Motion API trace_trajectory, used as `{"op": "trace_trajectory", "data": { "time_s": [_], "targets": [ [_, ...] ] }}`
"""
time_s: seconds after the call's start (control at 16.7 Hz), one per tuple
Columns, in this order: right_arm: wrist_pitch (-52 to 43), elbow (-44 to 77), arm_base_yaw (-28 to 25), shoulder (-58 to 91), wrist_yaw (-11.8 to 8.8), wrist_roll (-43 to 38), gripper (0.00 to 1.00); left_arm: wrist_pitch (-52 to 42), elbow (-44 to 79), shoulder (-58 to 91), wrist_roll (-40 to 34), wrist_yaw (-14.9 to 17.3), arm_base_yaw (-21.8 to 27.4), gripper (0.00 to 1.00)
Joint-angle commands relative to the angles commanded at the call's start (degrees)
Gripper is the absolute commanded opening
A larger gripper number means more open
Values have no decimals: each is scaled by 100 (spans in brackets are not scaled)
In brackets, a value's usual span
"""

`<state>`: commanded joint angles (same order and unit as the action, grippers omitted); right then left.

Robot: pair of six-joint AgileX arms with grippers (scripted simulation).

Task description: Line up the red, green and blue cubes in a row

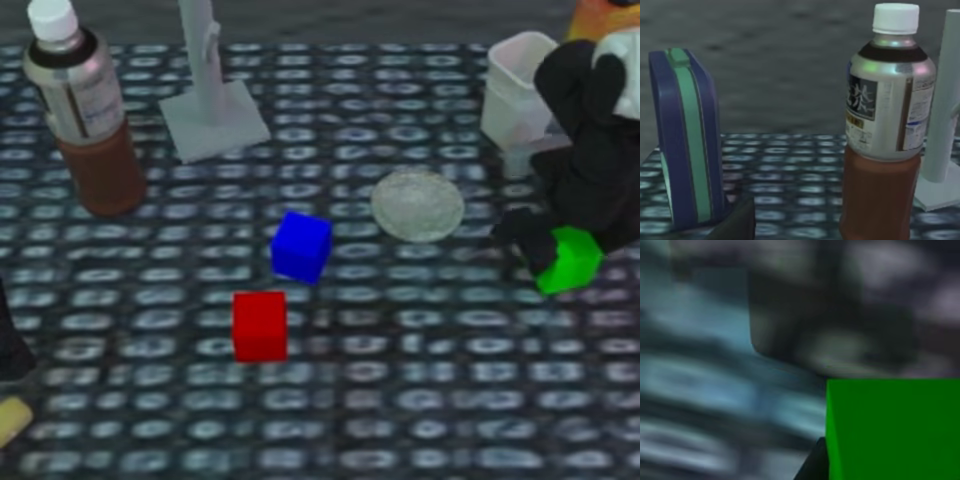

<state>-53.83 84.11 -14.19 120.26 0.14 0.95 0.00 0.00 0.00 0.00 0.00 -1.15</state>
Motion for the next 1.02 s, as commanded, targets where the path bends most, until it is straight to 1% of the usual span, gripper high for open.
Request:
{"op": "trace_trajectory", "data": {
  "time_s": [0.24,0.54,0.66,0.84,1.02],
  "targets": [
    [-710,399,-21,-306,0,6,0,0,0,0,0,0,0,100],
    [-742,423,-4,-312,-2,-14,0,0,0,0,0,0,0,100],
    [-801,540,-164,-244,-1,-203,0,0,0,0,0,0,0,100],
    [-981,878,-672,-61,1,-937,0,0,0,0,0,0,0,100],
    [-1225,1286,-1377,160,0,-2133,0,0,0,0,0,0,0,100]
  ]
}}
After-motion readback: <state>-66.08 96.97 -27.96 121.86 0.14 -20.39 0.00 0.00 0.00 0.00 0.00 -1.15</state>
